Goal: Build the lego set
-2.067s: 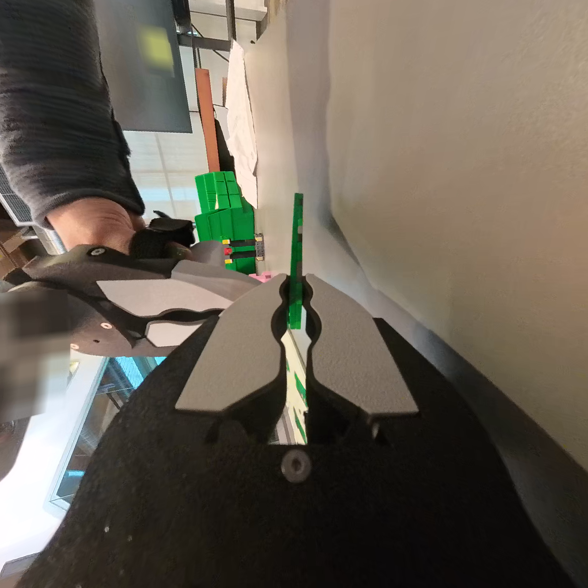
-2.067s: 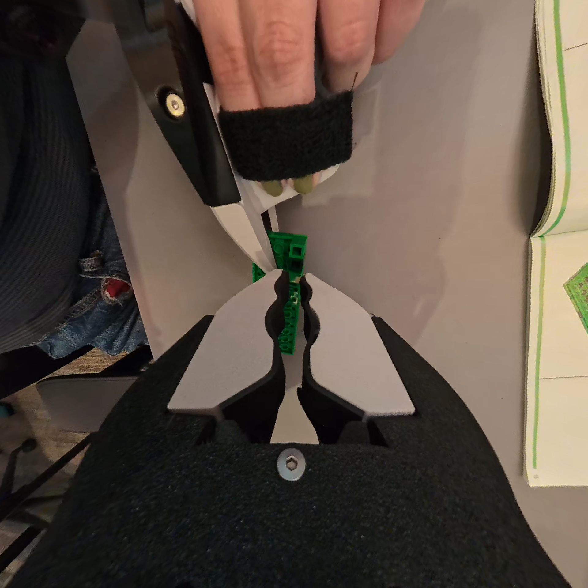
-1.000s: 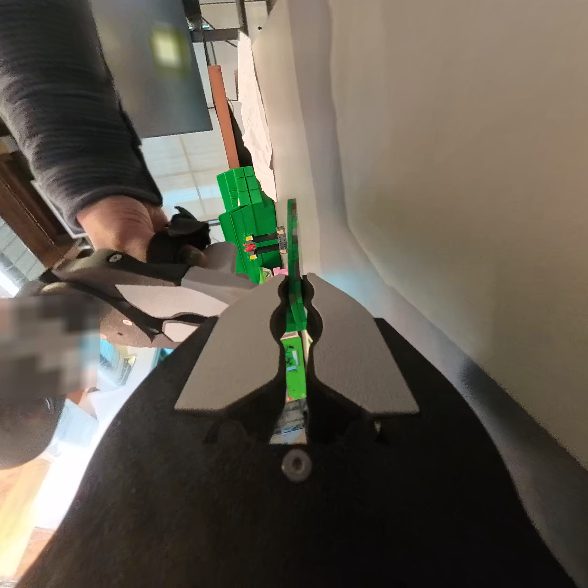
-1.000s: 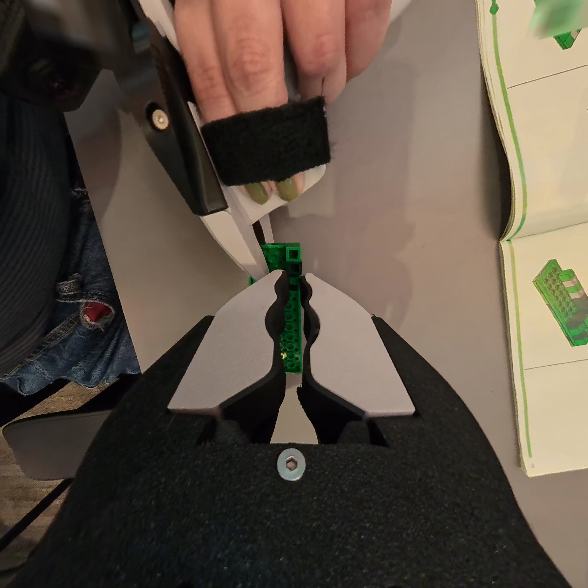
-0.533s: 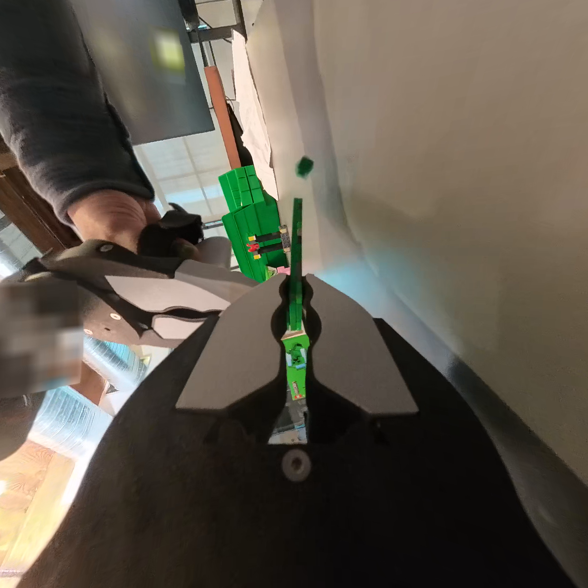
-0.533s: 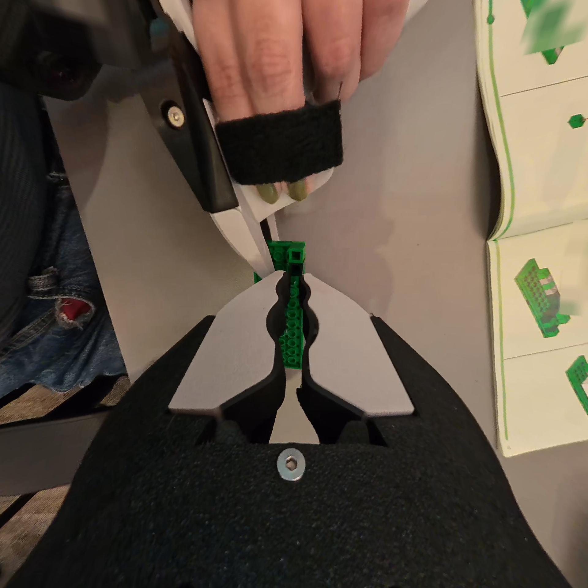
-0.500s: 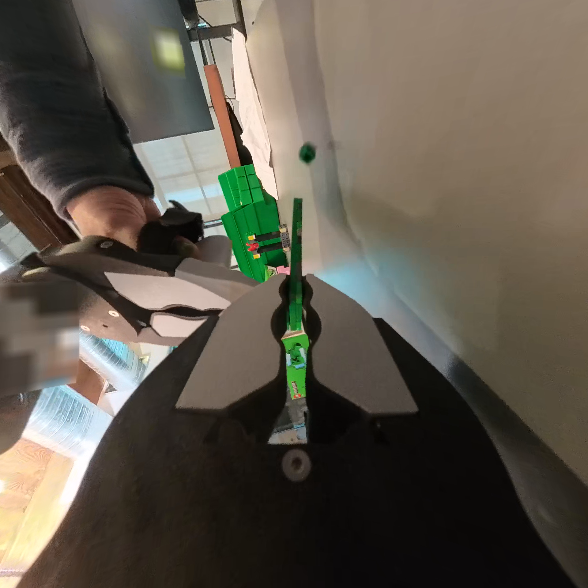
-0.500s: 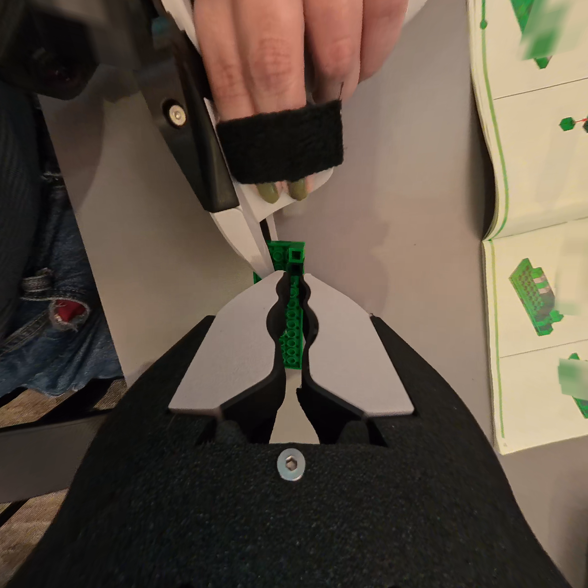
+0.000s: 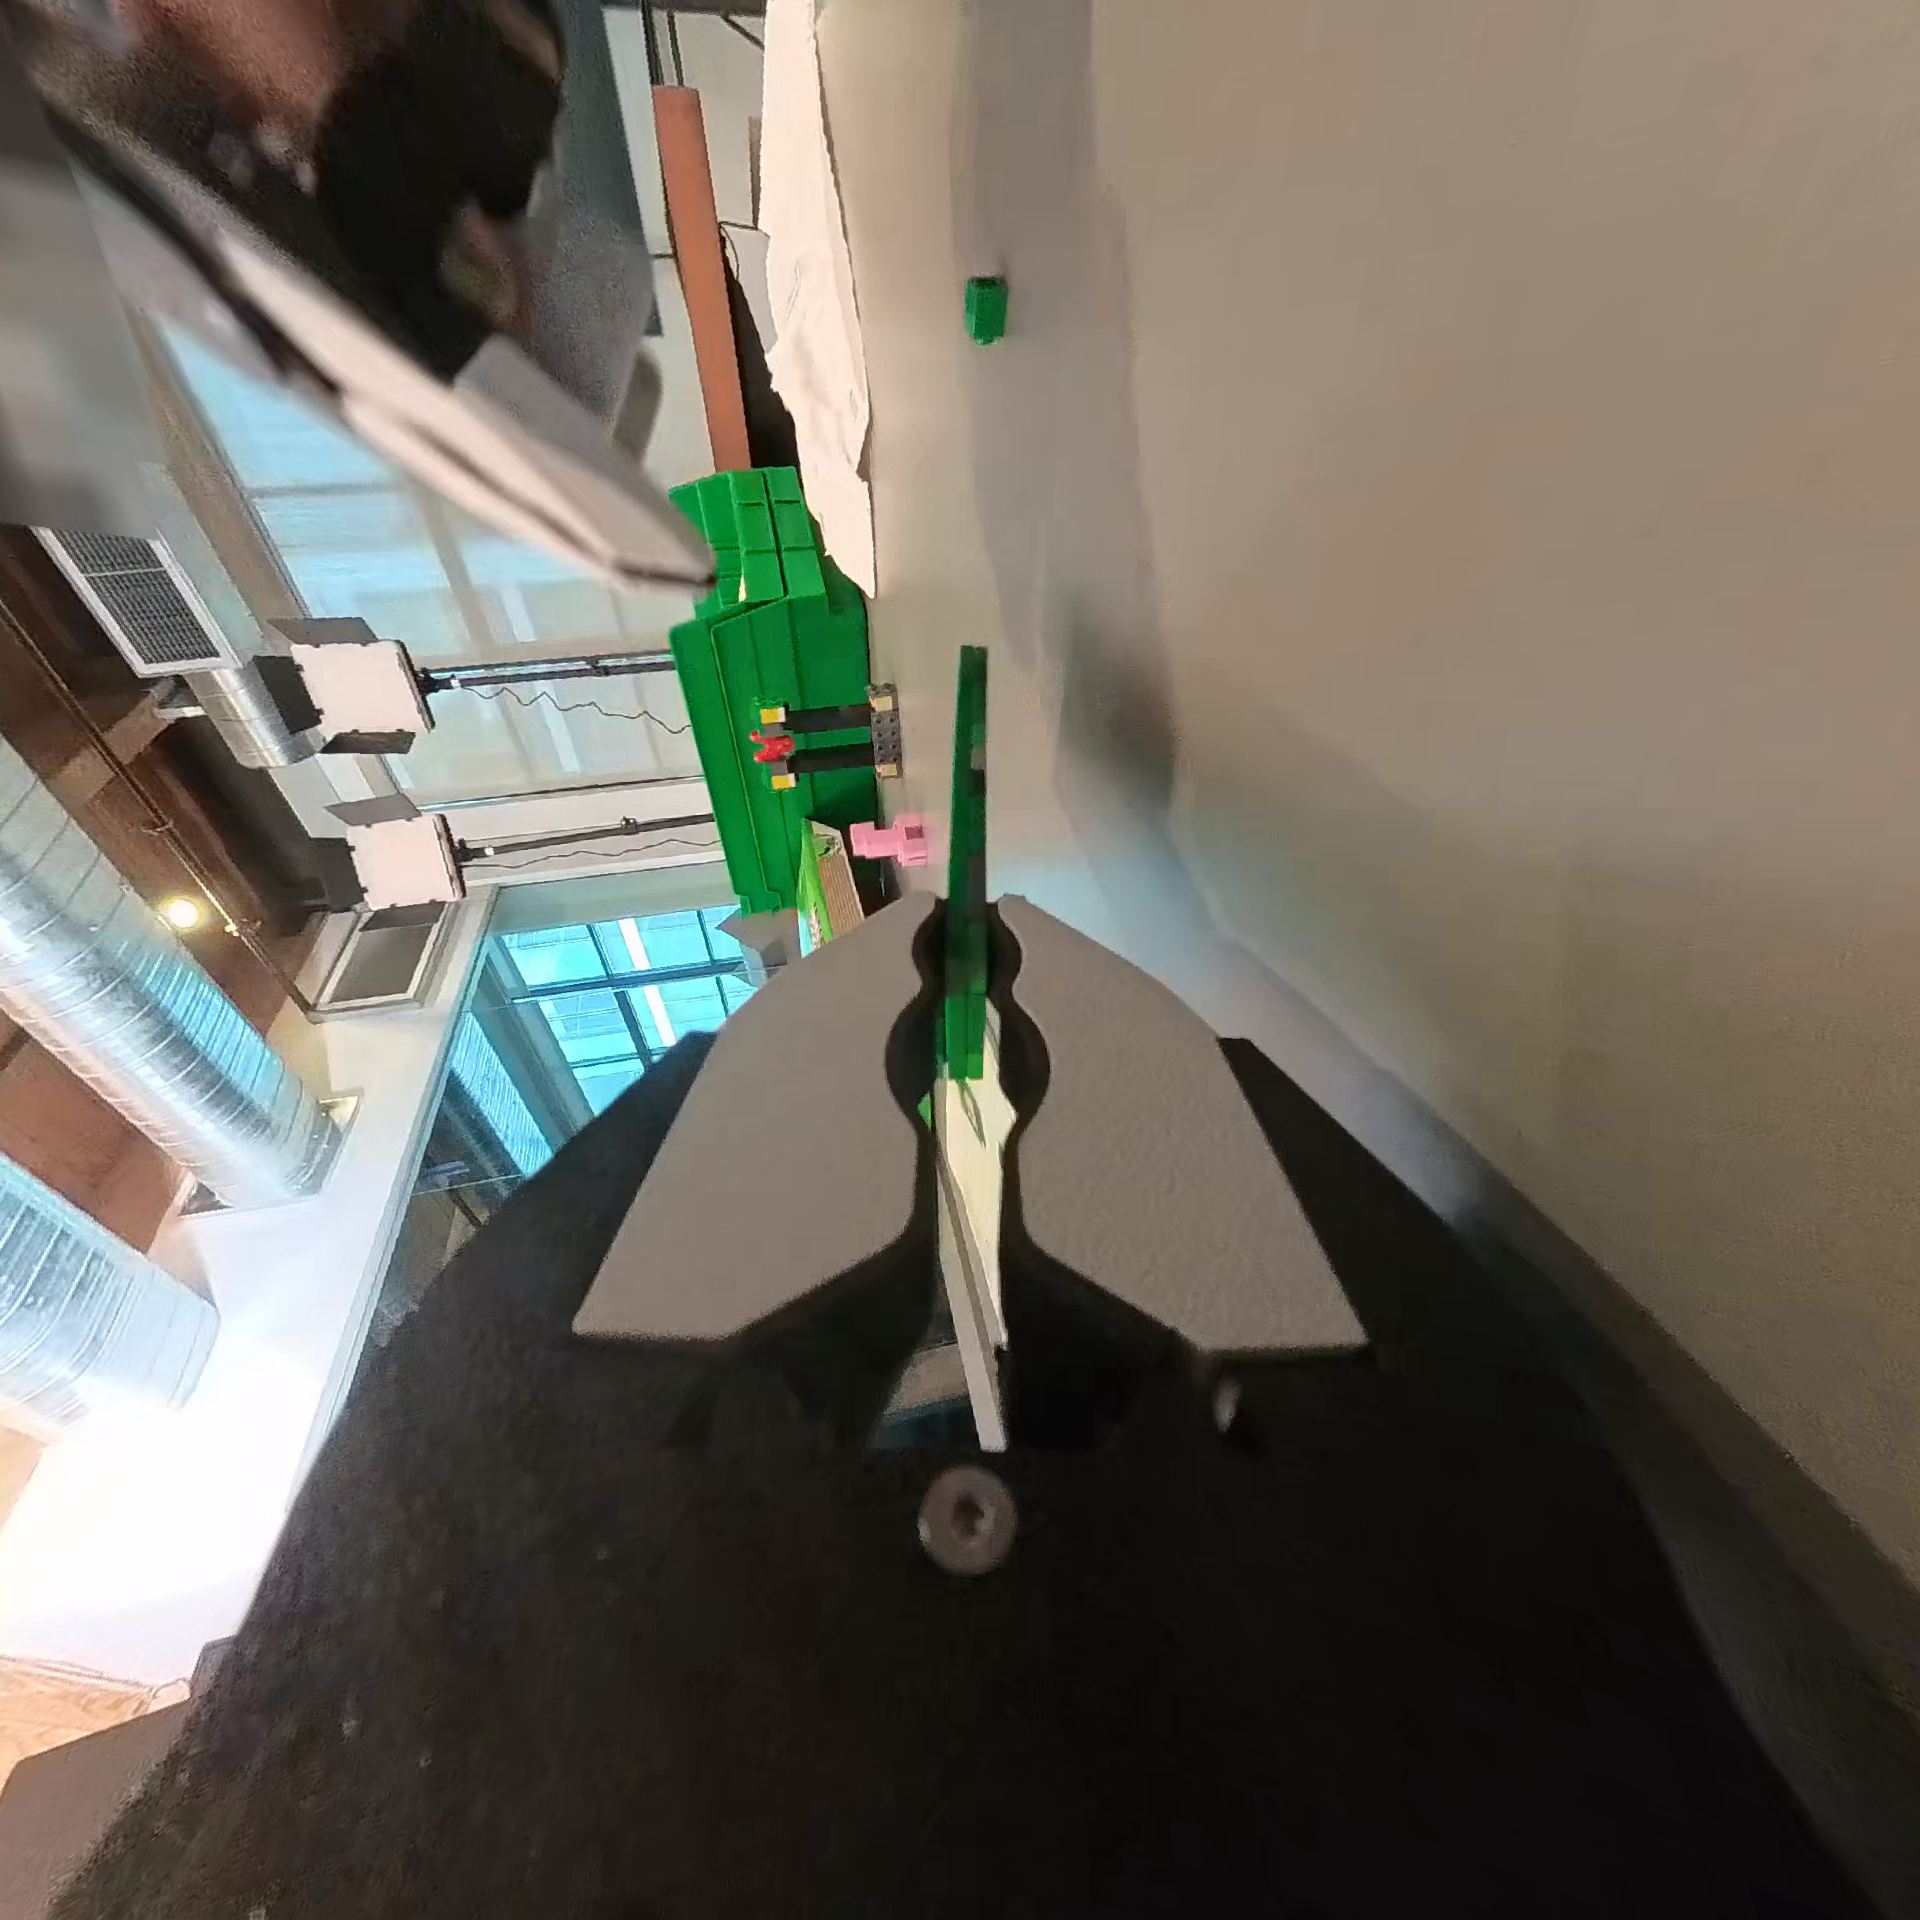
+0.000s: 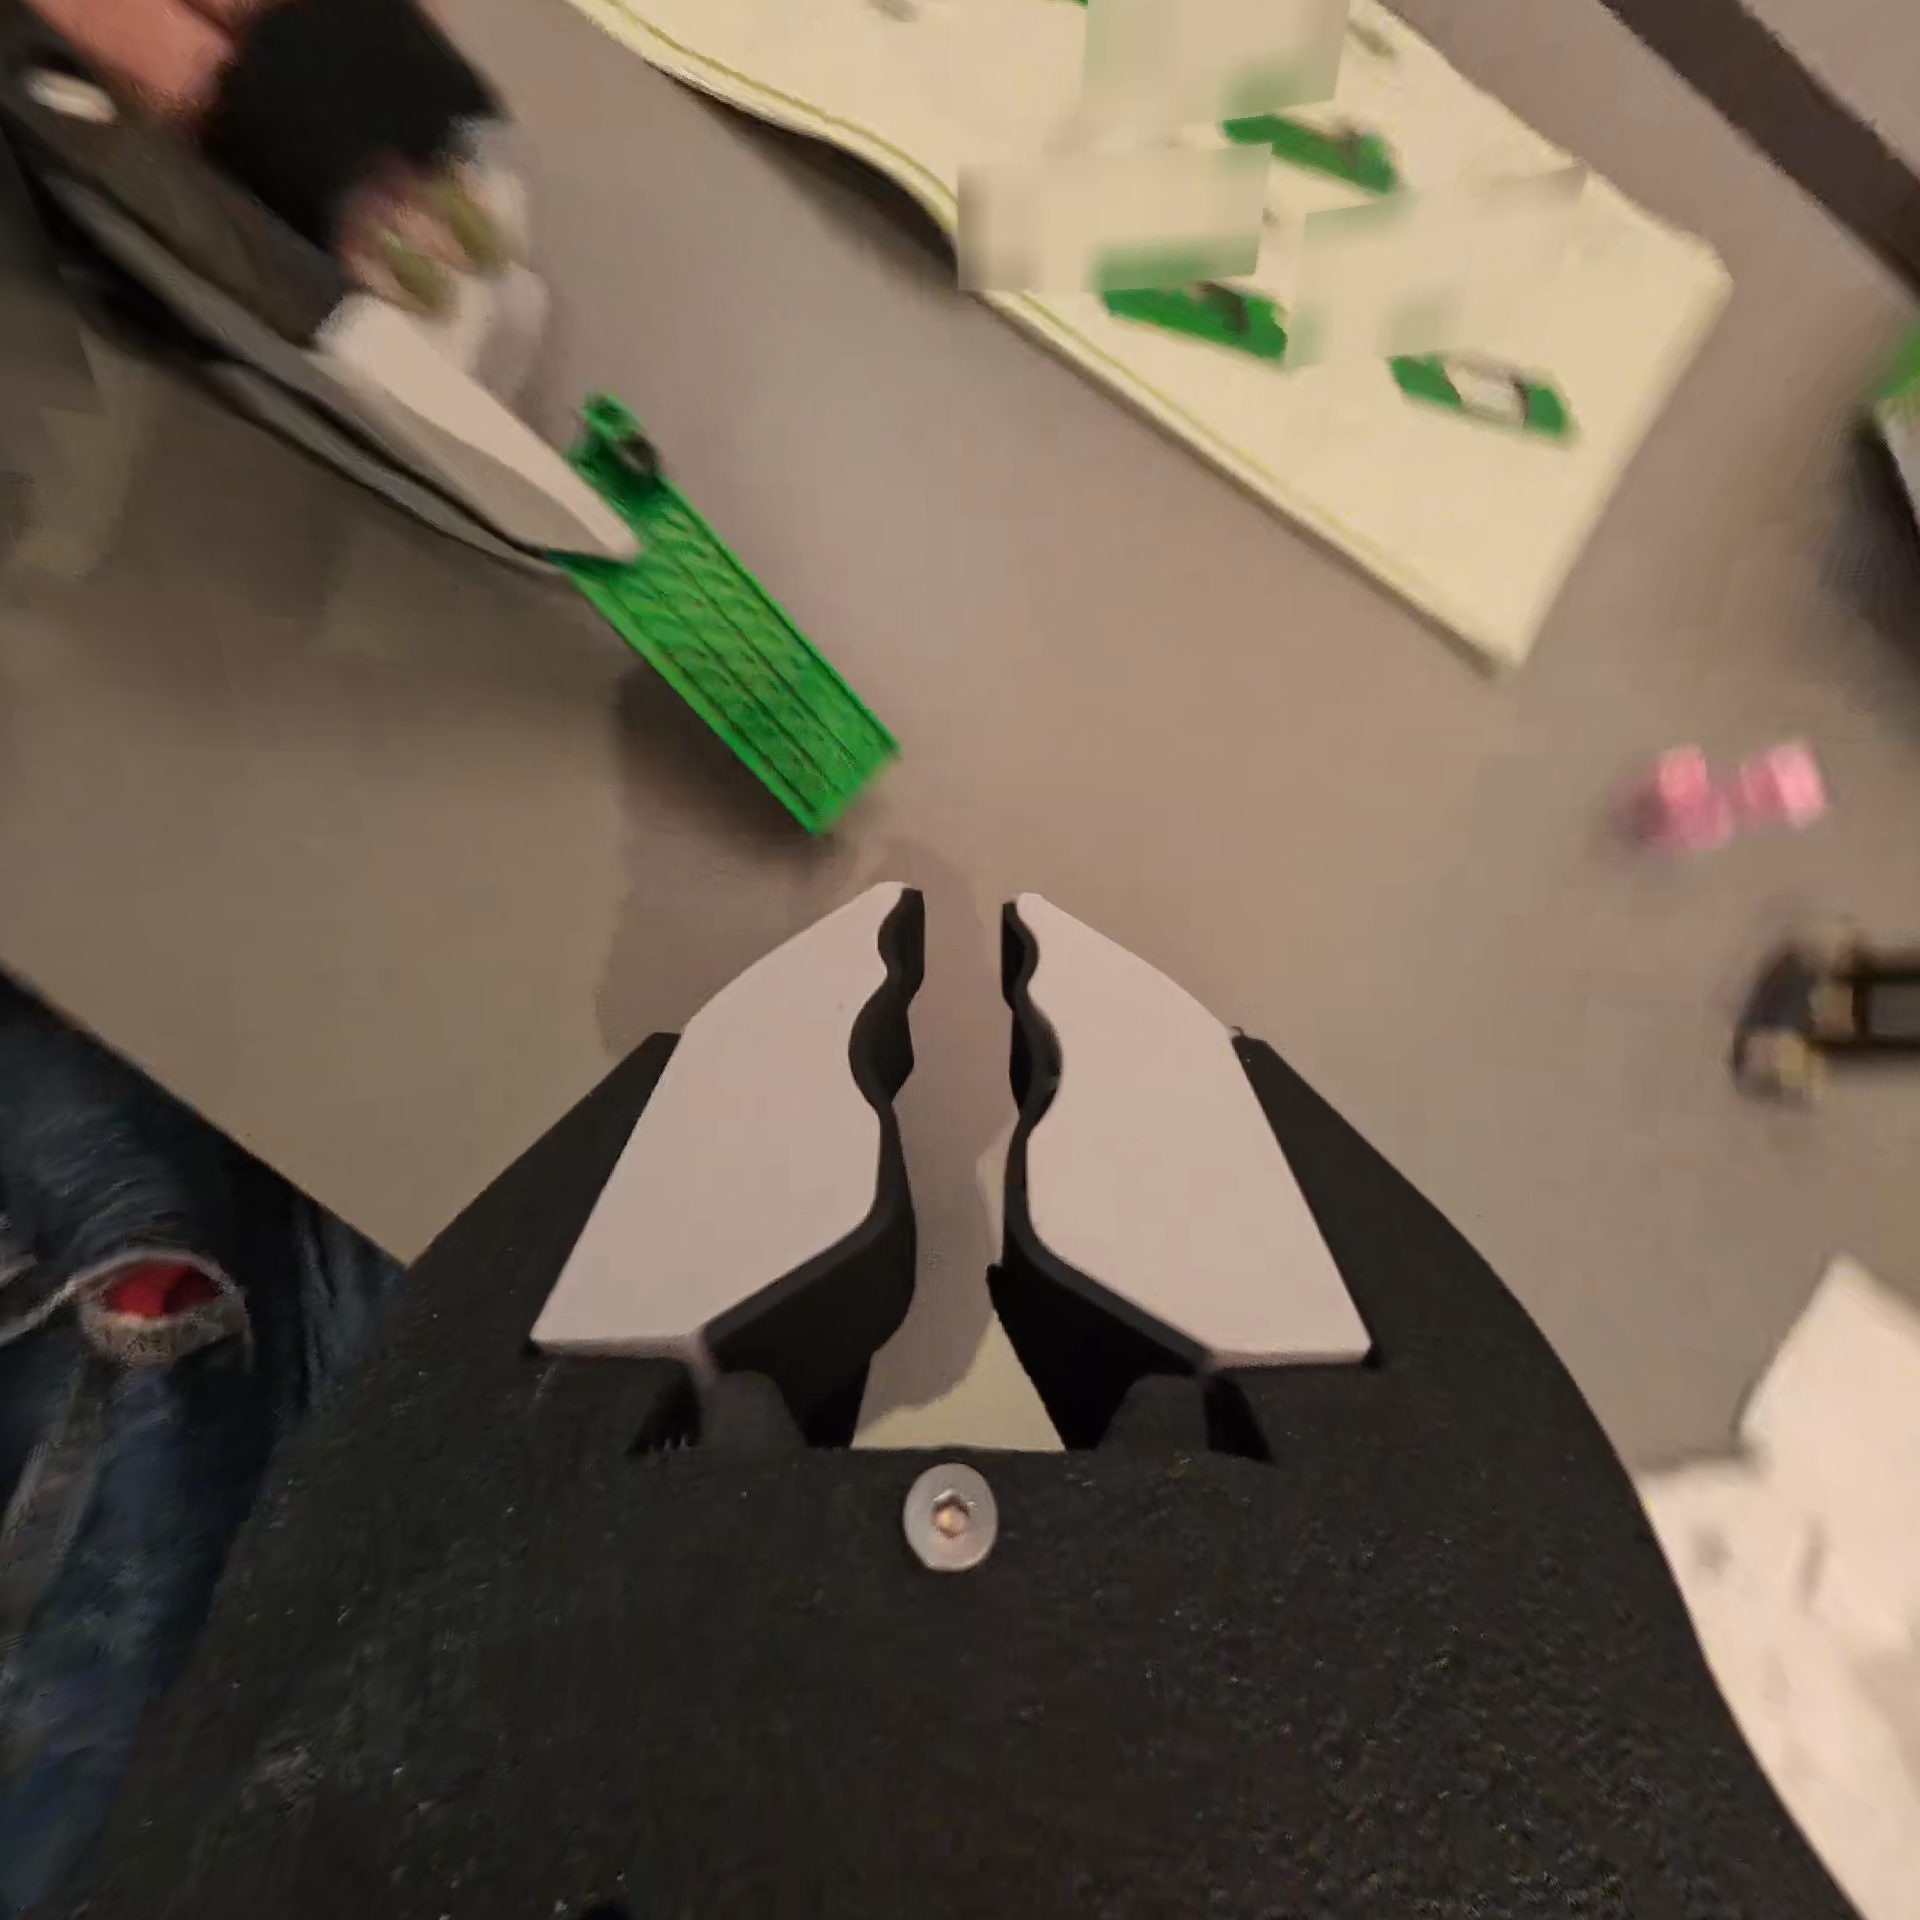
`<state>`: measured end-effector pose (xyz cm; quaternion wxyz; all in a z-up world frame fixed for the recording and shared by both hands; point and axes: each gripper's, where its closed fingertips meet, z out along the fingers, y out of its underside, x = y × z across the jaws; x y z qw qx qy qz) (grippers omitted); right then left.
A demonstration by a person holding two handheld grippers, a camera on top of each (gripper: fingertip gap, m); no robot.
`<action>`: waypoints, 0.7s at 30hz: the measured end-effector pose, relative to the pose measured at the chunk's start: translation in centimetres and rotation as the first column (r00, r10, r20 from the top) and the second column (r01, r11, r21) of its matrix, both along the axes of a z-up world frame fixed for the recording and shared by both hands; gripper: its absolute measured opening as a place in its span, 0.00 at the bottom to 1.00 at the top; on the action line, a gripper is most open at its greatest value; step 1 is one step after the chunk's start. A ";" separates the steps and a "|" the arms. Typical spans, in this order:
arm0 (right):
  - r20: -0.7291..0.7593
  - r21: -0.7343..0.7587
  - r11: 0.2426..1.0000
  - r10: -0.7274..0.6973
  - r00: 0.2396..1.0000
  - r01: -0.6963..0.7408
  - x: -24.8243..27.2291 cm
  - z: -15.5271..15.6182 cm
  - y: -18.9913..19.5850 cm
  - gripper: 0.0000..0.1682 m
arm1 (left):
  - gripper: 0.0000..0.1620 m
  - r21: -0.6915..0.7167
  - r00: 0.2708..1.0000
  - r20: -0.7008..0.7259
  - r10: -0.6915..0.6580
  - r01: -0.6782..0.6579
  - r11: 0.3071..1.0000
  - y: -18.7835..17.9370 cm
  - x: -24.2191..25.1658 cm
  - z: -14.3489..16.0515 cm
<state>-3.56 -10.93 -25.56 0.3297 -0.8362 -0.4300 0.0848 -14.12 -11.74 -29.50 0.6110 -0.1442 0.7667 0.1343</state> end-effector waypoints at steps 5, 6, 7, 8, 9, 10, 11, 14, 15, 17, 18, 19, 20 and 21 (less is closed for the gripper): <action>-0.113 -0.007 0.930 -0.365 0.924 0.367 3.5 -3.1 -3.6 0.10 | 0.03 0.026 1.000 -0.010 -0.001 0.001 1.000 -0.1 0.1 -0.2; -0.121 0.009 0.911 -0.408 0.905 0.412 3.7 -3.8 -4.2 0.09 | 0.03 0.030 1.000 -0.011 -0.003 0.003 1.000 -0.2 0.1 -0.2; -0.120 0.014 0.892 -0.447 0.886 0.452 3.8 -4.5 -4.8 0.09 | 0.04 0.030 1.000 -0.009 -0.004 0.004 1.000 -0.2 0.1 -0.2; -0.120 0.006 0.878 -0.474 0.872 0.478 3.7 -5.3 -5.3 0.10 | 0.04 0.028 1.000 -0.008 -0.003 0.003 1.000 -0.2 0.1 -0.1; -0.128 -0.005 0.863 -0.501 0.856 0.505 3.5 -5.9 -5.7 0.10 | 0.04 0.025 1.000 -0.007 -0.003 0.003 1.000 -0.2 0.1 -0.1; -0.142 -0.007 0.844 -0.532 0.835 0.537 3.4 -6.3 -5.8 0.10 | 0.04 0.023 1.000 -0.005 -0.002 0.002 1.000 -0.2 0.1 -0.1; -0.154 0.000 0.821 -0.565 0.811 0.572 3.5 -6.5 -5.8 0.10 | 0.04 0.021 1.000 -0.005 -0.001 0.002 1.000 -0.2 0.1 -0.1; -0.178 0.023 0.769 -0.626 0.759 0.639 3.8 -6.6 -5.6 0.11 | 0.04 0.019 1.000 -0.009 0.000 0.000 1.000 -0.2 0.0 -0.2; -0.190 0.012 0.762 -0.634 0.750 0.648 3.5 -6.7 -5.6 0.12 | 0.04 0.019 1.000 -0.012 -0.001 0.001 1.000 -0.2 0.0 -0.2; -0.215 -0.013 0.752 -0.645 0.733 0.658 2.8 -6.9 -5.5 0.13 | 0.04 0.019 1.000 -0.016 -0.003 0.003 1.000 -0.3 0.0 -0.3; -0.214 -0.016 0.743 -0.656 0.724 0.669 2.6 -7.1 -5.5 0.13 | 0.04 0.019 1.000 -0.017 -0.004 0.005 1.000 -0.3 0.0 -0.3; -0.206 0.001 0.726 -0.673 0.711 0.688 2.6 -7.1 -5.4 0.12 | 0.04 0.018 1.000 -0.018 -0.006 0.006 1.000 -0.4 0.0 -0.3; -0.203 0.014 0.712 -0.685 0.700 0.702 2.6 -7.0 -5.3 0.10 | 0.04 0.015 1.000 -0.021 -0.008 0.008 1.000 -0.4 0.0 -0.4; -0.211 0.020 0.705 -0.690 0.692 0.709 2.5 -7.0 -5.2 0.08 | 0.04 0.013 1.000 -0.023 -0.009 0.010 1.000 -0.5 0.0 -0.4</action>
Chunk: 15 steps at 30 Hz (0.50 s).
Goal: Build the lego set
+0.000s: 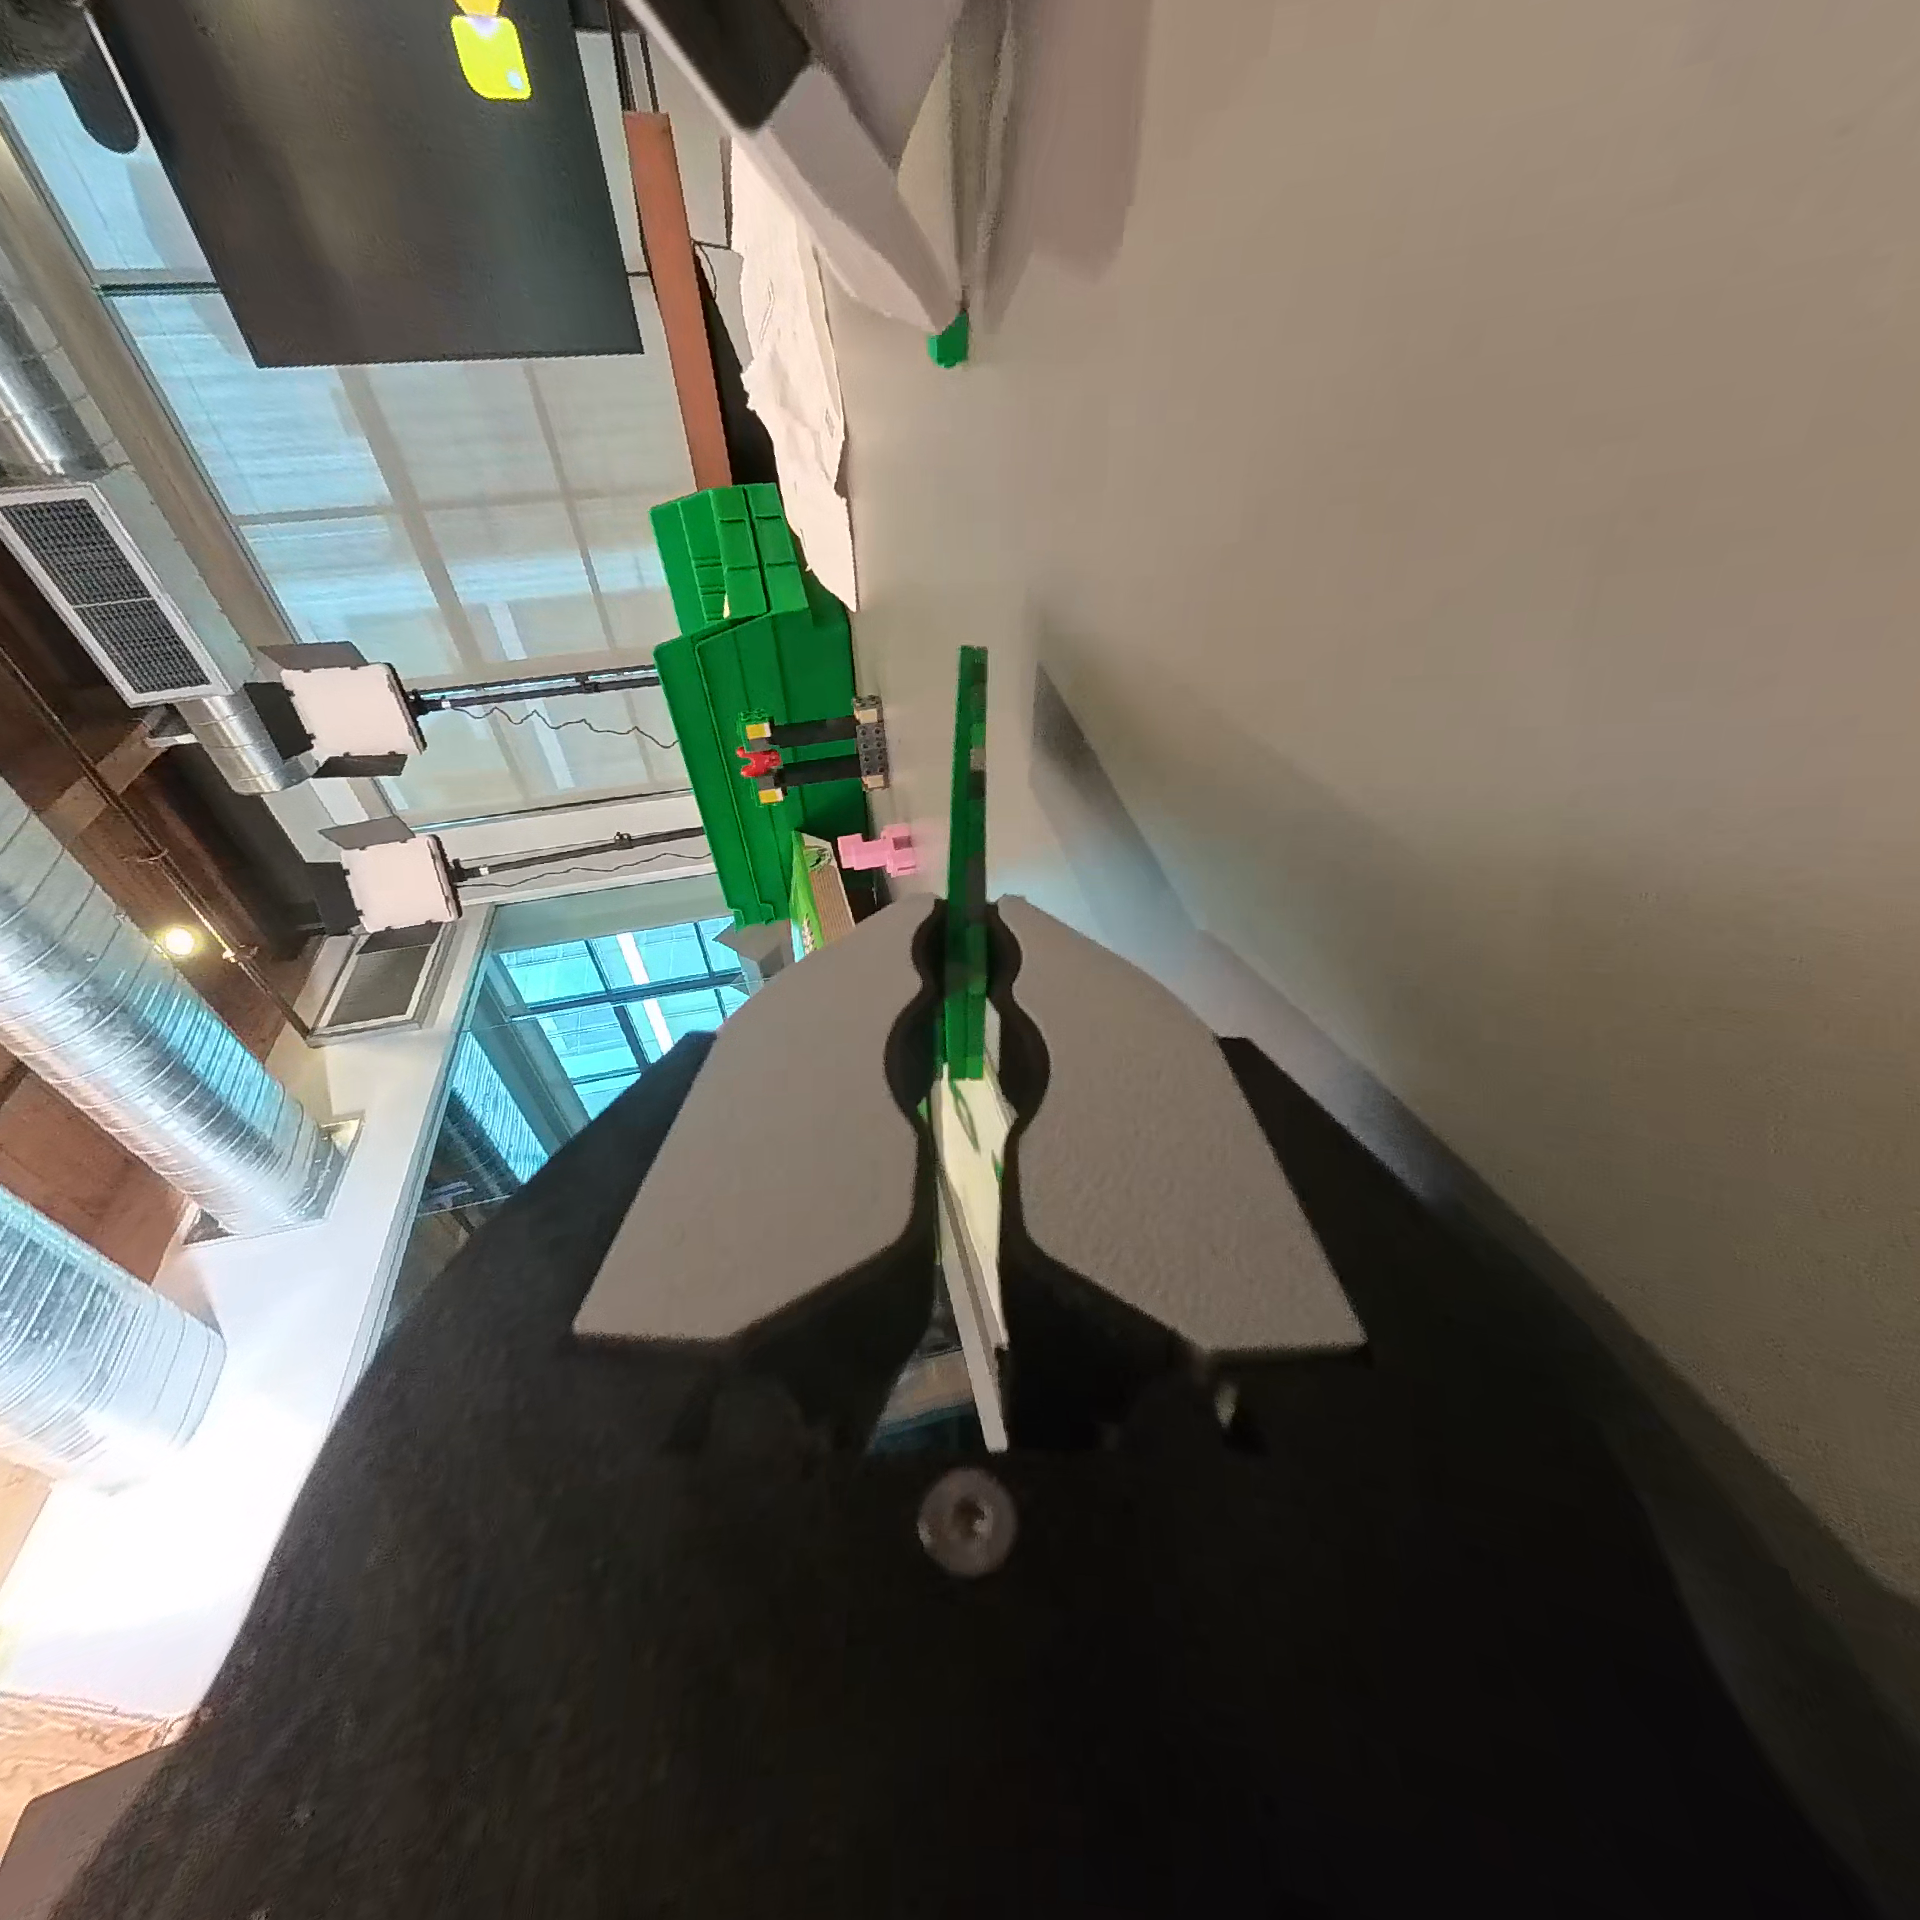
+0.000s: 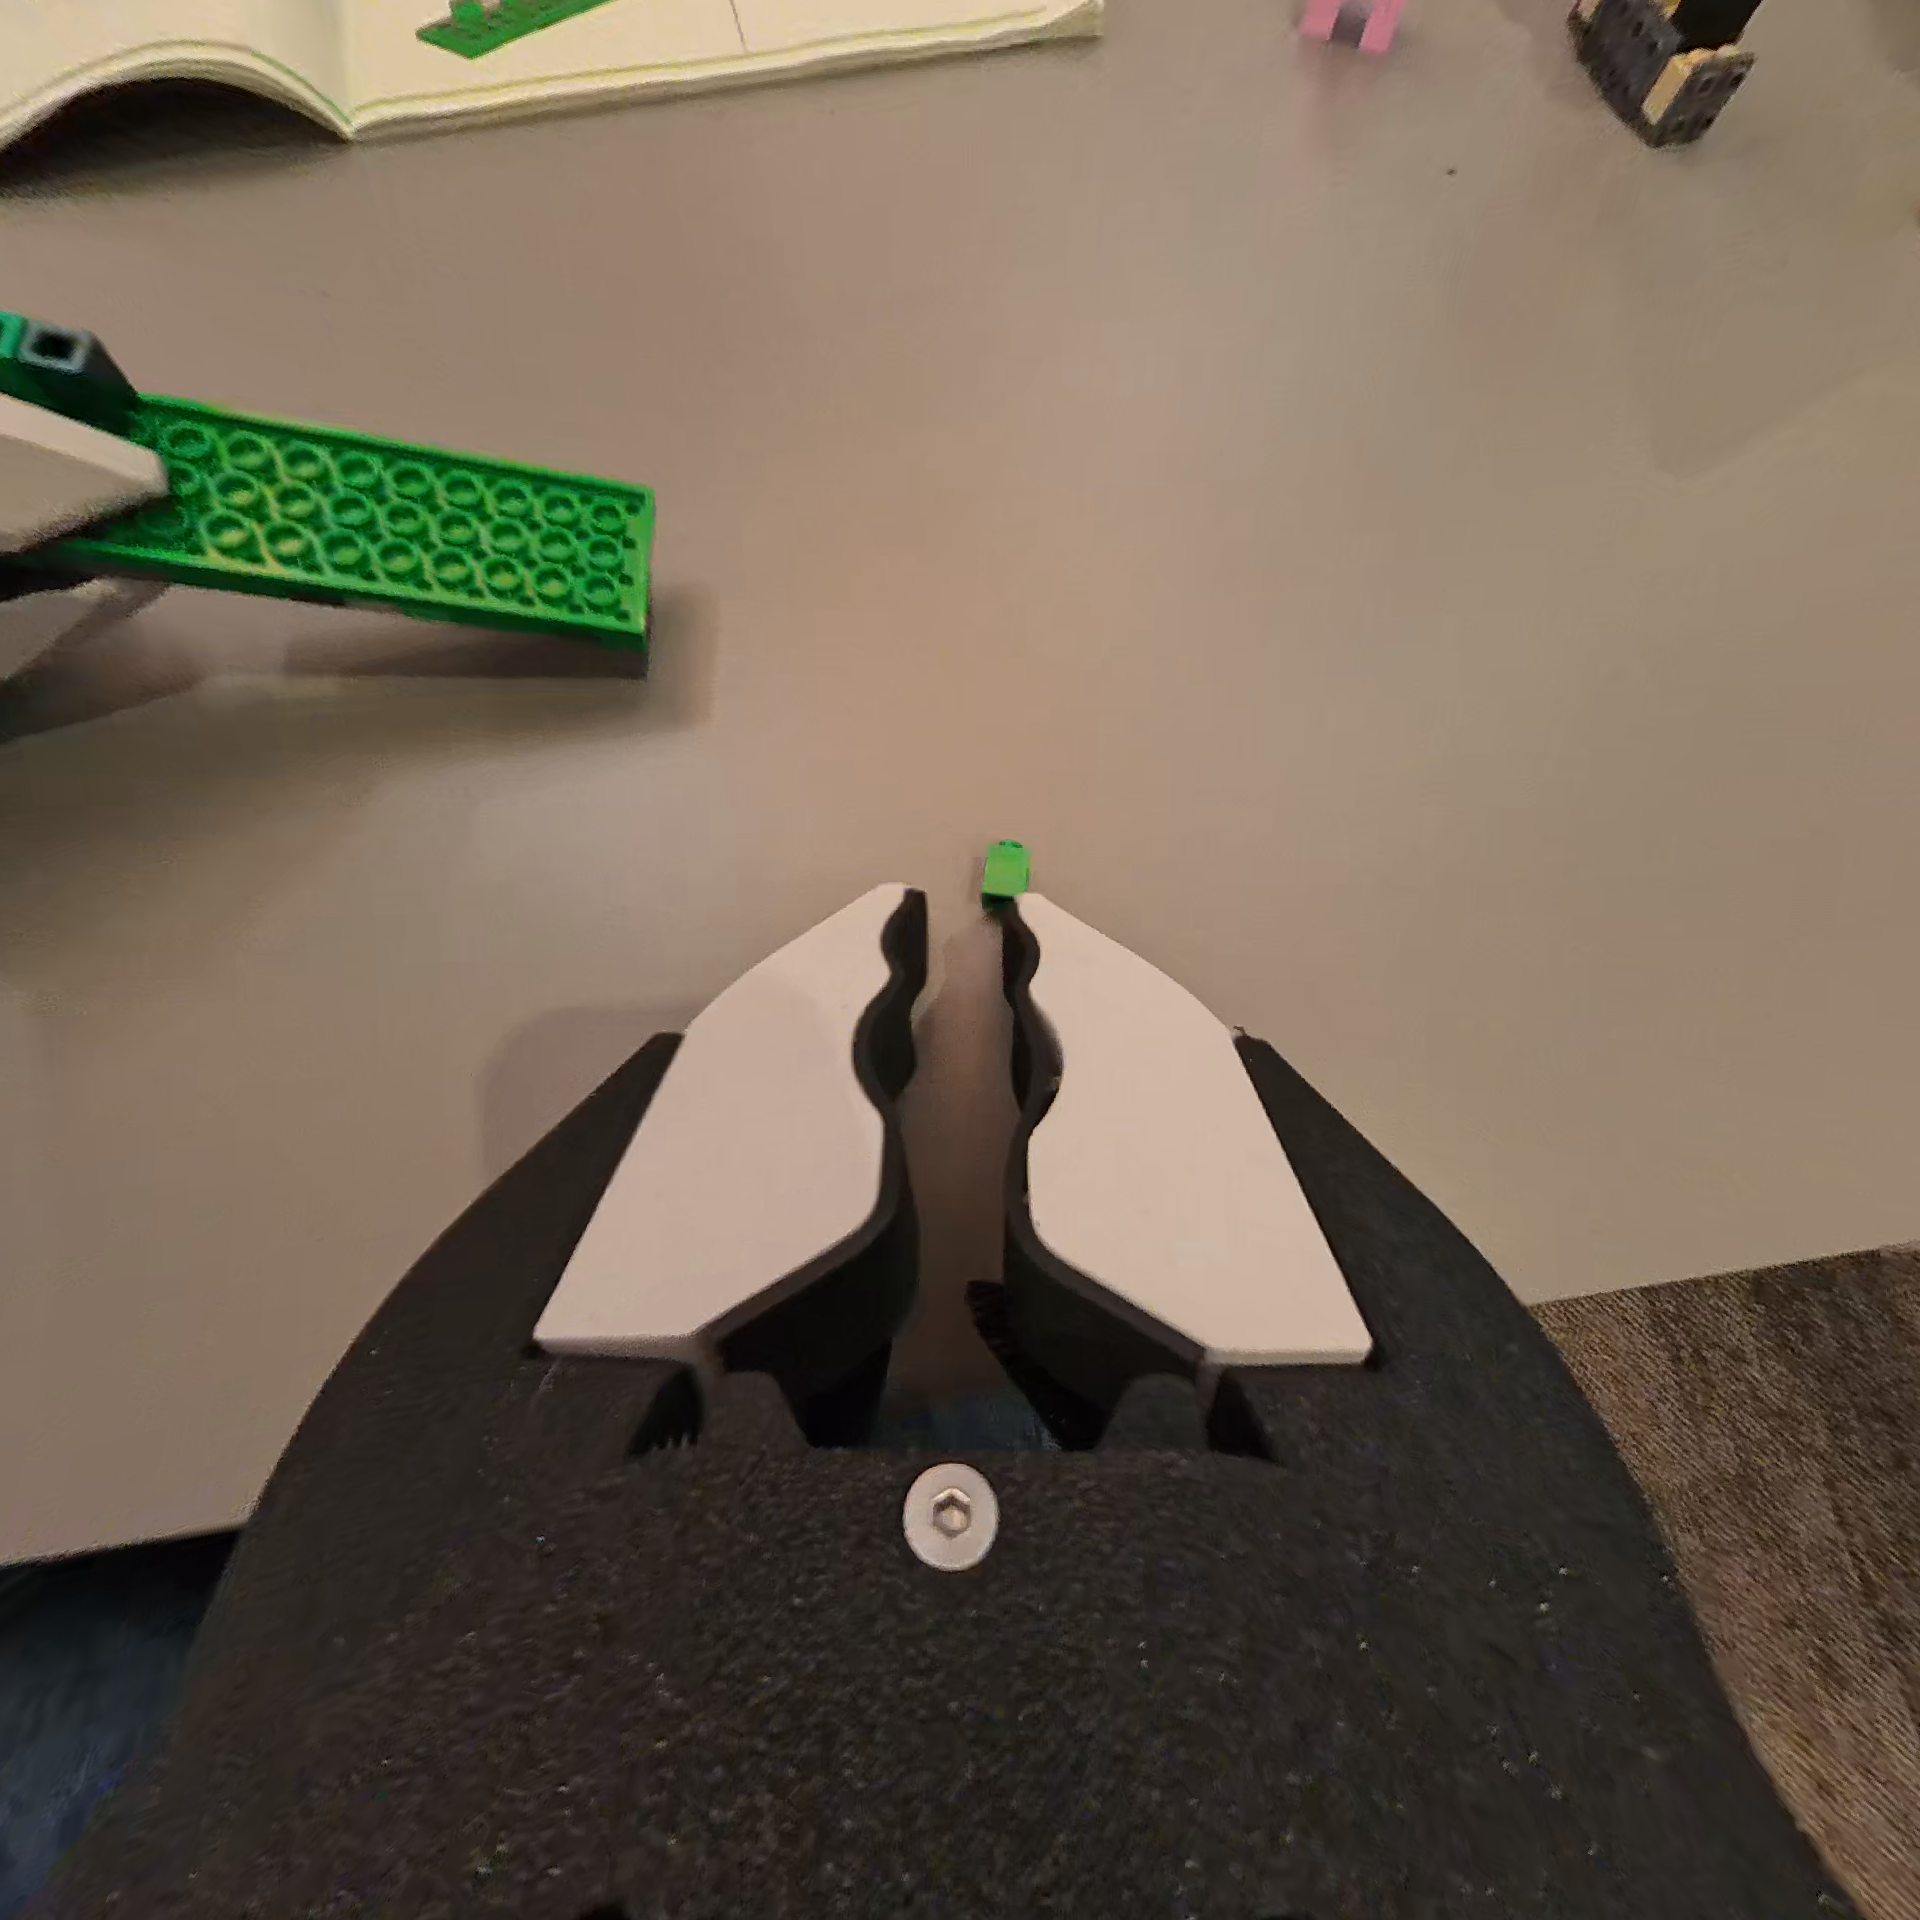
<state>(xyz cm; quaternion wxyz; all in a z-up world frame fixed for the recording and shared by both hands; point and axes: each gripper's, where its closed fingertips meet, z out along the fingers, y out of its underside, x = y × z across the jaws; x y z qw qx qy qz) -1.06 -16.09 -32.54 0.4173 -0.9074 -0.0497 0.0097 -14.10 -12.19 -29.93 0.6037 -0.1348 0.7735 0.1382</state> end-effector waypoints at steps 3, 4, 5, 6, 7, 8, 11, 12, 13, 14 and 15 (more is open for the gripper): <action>0.001 0.018 0.999 -0.034 0.999 0.034 0.1 0.1 0.4 0.07 | 0.03 -0.004 1.000 -0.004 -0.006 0.006 1.000 -0.2 0.0 -0.1; -0.001 0.020 0.999 -0.041 0.999 0.041 0.1 0.1 0.5 0.07 | 0.03 -0.005 1.000 -0.005 -0.007 0.007 1.000 -0.2 0.0 -0.1; -0.001 0.021 0.999 -0.048 0.999 0.048 0.2 0.1 0.5 0.09 | 0.03 -0.006 1.000 -0.006 -0.009 0.009 1.000 -0.2 0.0 -0.1; -0.001 0.023 0.998 -0.061 0.998 0.062 0.5 0.1 0.5 0.11 | 0.04 -0.007 1.000 -0.008 -0.009 0.009 1.000 -0.3 0.0 -0.1; -0.007 0.026 0.997 -0.067 0.998 0.067 0.5 0.2 0.4 0.11 | 0.03 -0.008 1.000 -0.010 -0.010 0.010 1.000 -0.3 0.0 -0.2; -0.004 0.027 0.998 -0.064 0.998 0.064 0.6 0.2 0.3 0.12 | 0.03 -0.009 1.000 -0.011 -0.011 0.011 1.000 -0.3 0.0 -0.2; 0.013 0.038 0.999 -0.009 1.000 0.009 0.3 0.3 0.5 0.13 | 0.03 -0.011 1.000 -0.013 -0.013 0.013 1.000 -0.3 0.0 -0.2; 0.029 0.038 0.999 0.003 1.000 -0.004 0.4 0.3 0.6 0.13 | 0.03 -0.012 1.000 -0.014 -0.013 0.013 1.000 -0.4 0.0 -0.2; 0.042 0.036 0.999 0.022 0.999 -0.024 0.5 0.3 0.6 0.13 | 0.03 -0.013 1.000 -0.016 -0.013 0.013 1.000 -0.4 0.0 -0.3; 0.055 0.031 0.999 0.030 0.998 -0.031 0.7 0.3 0.6 0.14 | 0.03 -0.013 1.000 -0.018 -0.013 0.013 1.000 -0.4 0.0 -0.3; 0.062 0.030 0.999 0.043 0.997 -0.044 0.8 0.3 0.6 0.14 | 0.03 -0.013 1.000 -0.019 -0.014 0.014 1.000 -0.4 0.0 -0.3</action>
